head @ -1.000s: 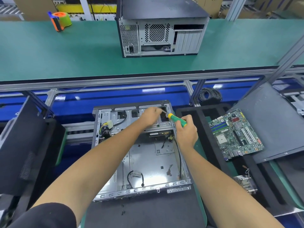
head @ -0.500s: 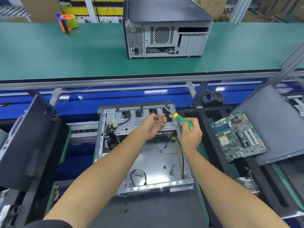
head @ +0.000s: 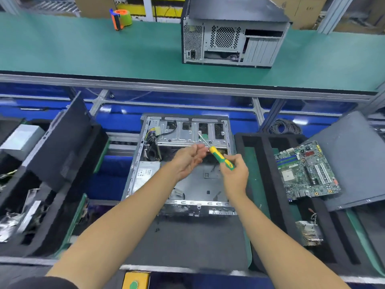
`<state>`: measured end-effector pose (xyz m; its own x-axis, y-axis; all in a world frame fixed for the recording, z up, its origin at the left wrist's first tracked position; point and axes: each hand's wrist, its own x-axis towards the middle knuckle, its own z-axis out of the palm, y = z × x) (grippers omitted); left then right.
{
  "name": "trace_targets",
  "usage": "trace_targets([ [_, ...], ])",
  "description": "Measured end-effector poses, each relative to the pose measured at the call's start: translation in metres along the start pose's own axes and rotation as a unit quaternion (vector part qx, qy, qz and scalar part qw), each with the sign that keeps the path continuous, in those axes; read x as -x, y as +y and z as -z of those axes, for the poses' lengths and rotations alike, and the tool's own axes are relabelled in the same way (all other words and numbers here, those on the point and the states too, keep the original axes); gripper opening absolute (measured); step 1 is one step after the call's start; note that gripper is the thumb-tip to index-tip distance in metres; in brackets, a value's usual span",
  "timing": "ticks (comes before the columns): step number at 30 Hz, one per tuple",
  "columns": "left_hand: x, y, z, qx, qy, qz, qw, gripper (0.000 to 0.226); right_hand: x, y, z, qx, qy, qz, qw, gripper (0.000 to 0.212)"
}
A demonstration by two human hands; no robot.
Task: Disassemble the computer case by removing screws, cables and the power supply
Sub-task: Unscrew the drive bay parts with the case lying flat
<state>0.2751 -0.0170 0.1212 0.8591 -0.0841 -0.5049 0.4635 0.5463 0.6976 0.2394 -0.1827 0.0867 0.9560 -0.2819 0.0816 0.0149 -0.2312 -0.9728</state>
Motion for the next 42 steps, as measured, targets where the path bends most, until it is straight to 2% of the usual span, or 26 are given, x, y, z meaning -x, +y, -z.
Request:
trace_targets([
  [5,0.051,-0.026,0.015,-0.051,0.071,-0.040,0.995,0.028,0.026,0.000,0.012,0.028,-0.073,0.028,0.997,0.019],
  [9,0.096,-0.040,0.033,-0.067,0.095,-0.046,0.992,0.024,0.032,0.000,0.019,0.089,-0.126,0.049,0.987,0.017],
  [14,0.136,-0.064,0.054,0.005,0.133,-0.063,0.989,0.022,0.032,0.002,0.014,0.139,-0.119,0.078,0.980,0.015],
  [23,0.158,-0.099,0.107,0.134,0.137,-0.145,0.971,0.020,0.031,0.010,0.009,0.169,-0.126,0.114,0.971,0.016],
  [25,0.156,-0.116,0.121,0.158,0.186,-0.161,0.956,0.018,0.031,0.011,0.008,0.169,-0.122,0.114,0.971,0.015],
  [27,0.146,-0.134,0.132,0.157,0.282,-0.160,0.933,0.018,0.030,0.012,0.007,0.170,-0.120,0.119,0.971,0.015],
  [30,0.128,-0.157,0.139,0.092,0.418,-0.127,0.895,0.029,0.031,0.014,0.006,0.167,-0.122,0.129,0.970,0.015],
  [32,0.118,-0.168,0.138,0.049,0.468,-0.133,0.872,0.029,0.031,0.015,0.005,0.162,-0.122,0.129,0.971,0.016],
  [39,0.104,-0.194,0.126,-0.087,0.509,-0.224,0.826,0.033,0.030,0.016,0.004,0.172,-0.122,0.128,0.969,0.019],
  [42,0.101,-0.202,0.123,-0.062,0.523,-0.258,0.810,0.035,0.029,0.016,0.004,0.170,-0.120,0.131,0.969,0.018],
])
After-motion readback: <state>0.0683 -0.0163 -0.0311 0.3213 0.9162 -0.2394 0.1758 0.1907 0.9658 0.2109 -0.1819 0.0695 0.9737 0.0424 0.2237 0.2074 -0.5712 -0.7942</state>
